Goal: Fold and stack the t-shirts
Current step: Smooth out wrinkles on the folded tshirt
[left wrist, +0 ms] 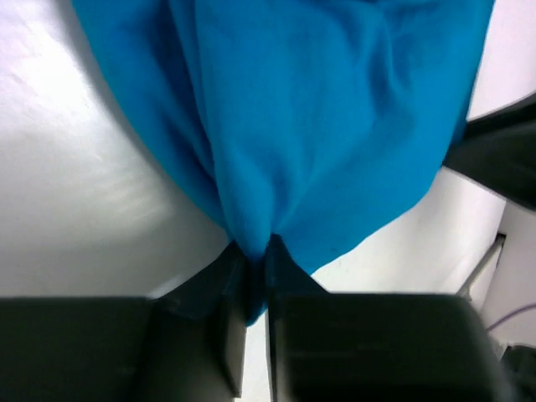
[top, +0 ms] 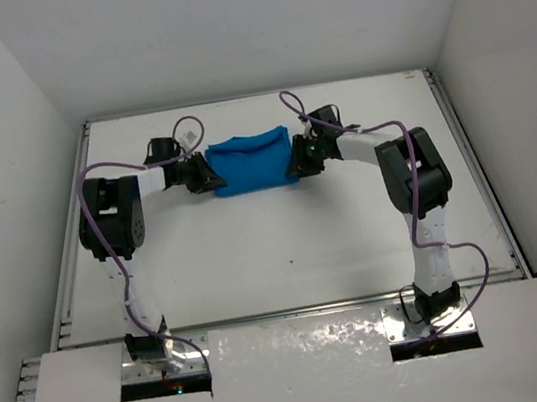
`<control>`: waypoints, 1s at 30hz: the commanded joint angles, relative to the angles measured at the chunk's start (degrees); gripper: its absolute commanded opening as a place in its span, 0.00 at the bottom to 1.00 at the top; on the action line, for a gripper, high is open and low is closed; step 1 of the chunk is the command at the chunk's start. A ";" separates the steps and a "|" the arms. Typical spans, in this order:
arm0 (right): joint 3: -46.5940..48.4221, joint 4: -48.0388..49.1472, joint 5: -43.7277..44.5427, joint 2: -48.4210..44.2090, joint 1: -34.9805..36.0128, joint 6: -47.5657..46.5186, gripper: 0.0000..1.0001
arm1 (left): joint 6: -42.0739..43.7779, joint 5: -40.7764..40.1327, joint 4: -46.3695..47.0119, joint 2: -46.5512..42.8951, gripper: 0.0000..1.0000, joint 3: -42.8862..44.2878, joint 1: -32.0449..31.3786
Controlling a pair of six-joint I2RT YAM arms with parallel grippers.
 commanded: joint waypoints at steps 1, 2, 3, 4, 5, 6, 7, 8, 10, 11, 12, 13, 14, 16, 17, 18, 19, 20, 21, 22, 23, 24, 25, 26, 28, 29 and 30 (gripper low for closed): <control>-1.82 0.38 0.56 -0.85 0.61 0.19 0.29 | 0.87 0.62 0.98 -1.37 0.05 -3.06 -1.18; -3.22 0.38 0.56 -1.81 0.61 0.19 0.23 | 1.04 0.71 0.46 -1.72 0.02 -3.50 -1.35; -3.93 0.29 0.56 -2.34 0.61 0.11 0.12 | 1.65 0.80 0.10 -2.86 0.01 -4.03 -1.44; -4.80 0.03 0.47 -3.13 0.61 0.02 0.07 | 1.92 0.63 -0.42 -3.74 0.00 -5.77 -1.44; -6.64 -0.23 0.82 -3.92 0.70 -0.51 0.04 | 2.18 0.10 -0.43 -4.62 0.00 -6.84 -1.44; -7.88 -0.76 0.91 -5.84 0.70 -0.86 0.02 | 2.62 0.10 -0.60 -6.89 0.00 -8.07 -1.44; -10.50 -0.76 1.00 -6.82 0.70 -1.30 0.02 | 2.71 -0.16 -0.86 -7.96 0.00 -10.43 -1.44; -11.92 -0.76 1.00 -8.92 0.70 -1.39 0.02 | 3.15 -0.34 -1.04 -10.23 0.00 -11.67 -1.44; -14.64 -0.77 1.09 -11.12 0.79 -1.56 0.02 | 3.68 -0.43 -1.74 -12.44 0.00 -15.62 -1.44; -17.44 -0.50 1.00 -12.26 0.96 -1.83 0.01 | 3.77 -0.17 -1.66 -14.80 0.00 -17.03 -1.44; -18.86 0.11 1.09 -14.54 1.14 -1.92 0.01 | 3.68 0.10 -1.48 -16.04 0.00 -18.52 -1.44; -21.31 0.29 1.18 -15.69 1.66 -2.09 0.01 | 3.51 -0.08 -1.13 -17.44 0.00 -21.41 -1.44; -22.21 0.20 1.44 -16.57 2.01 -2.18 0.01 | 3.33 -0.25 -1.13 -19.90 0.02 -22.57 -1.44; -23.79 -0.67 1.70 -18.69 2.63 -2.27 0.01 | 3.42 0.27 -1.92 -21.93 0.07 -25.21 -1.44; -25.10 -0.76 1.88 -19.21 2.72 -2.18 0.02 | 3.68 0.54 -2.44 -23.68 0.15 -25.74 -1.44; -25.46 -1.55 2.23 -19.74 2.89 -2.18 0.04 | 3.85 0.62 -4.10 -24.40 0.22 -26.35 -1.44; -25.90 -1.99 2.32 -20.88 2.90 -2.44 0.08 | 4.12 0.63 -4.90 -25.27 0.29 -26.62 -1.44; -25.91 -3.04 3.62 -21.59 2.90 -2.79 0.18 | 4.56 0.10 -6.82 -26.93 0.40 -26.36 -1.44; -25.82 -3.66 4.16 -22.46 2.90 -3.14 0.23 | 4.65 -0.51 -7.54 -27.73 0.42 -26.19 -1.36; -24.95 -4.19 4.51 -23.95 2.90 -4.10 0.28 | 4.73 -2.26 -8.33 -28.53 0.48 -25.57 -1.01; -23.98 -6.19 5.21 -24.66 2.90 -4.81 0.44 | 5.08 -3.14 -9.21 -29.75 0.50 -24.87 -0.65; -22.67 -7.69 6.00 -25.10 2.90 -5.69 0.50 | 5.35 -3.76 -11.30 -30.11 0.51 -22.78 -0.22; -19.78 -8.93 6.62 -25.54 2.90 -7.00 0.53 | 5.61 -4.73 -12.37 -30.20 0.51 -21.54 1.09; -18.01 -12.25 7.32 -25.55 2.90 -7.54 0.61 | 6.05 -5.00 -13.25 -30.03 0.51 -20.39 1.63; -13.63 -15.17 8.03 -25.20 2.90 -8.24 0.67 | 6.58 -6.58 -15.71 -29.24 0.51 -16.70 2.07; -12.38 -17.35 8.12 -24.67 2.90 -8.42 0.67 | 6.67 -6.76 -16.15 -28.54 0.51 -15.56 2.07; -11.50 -17.46 8.03 -24.76 2.90 -8.59 0.66 | 6.23 -5.97 -15.46 -28.36 0.50 -13.98 1.99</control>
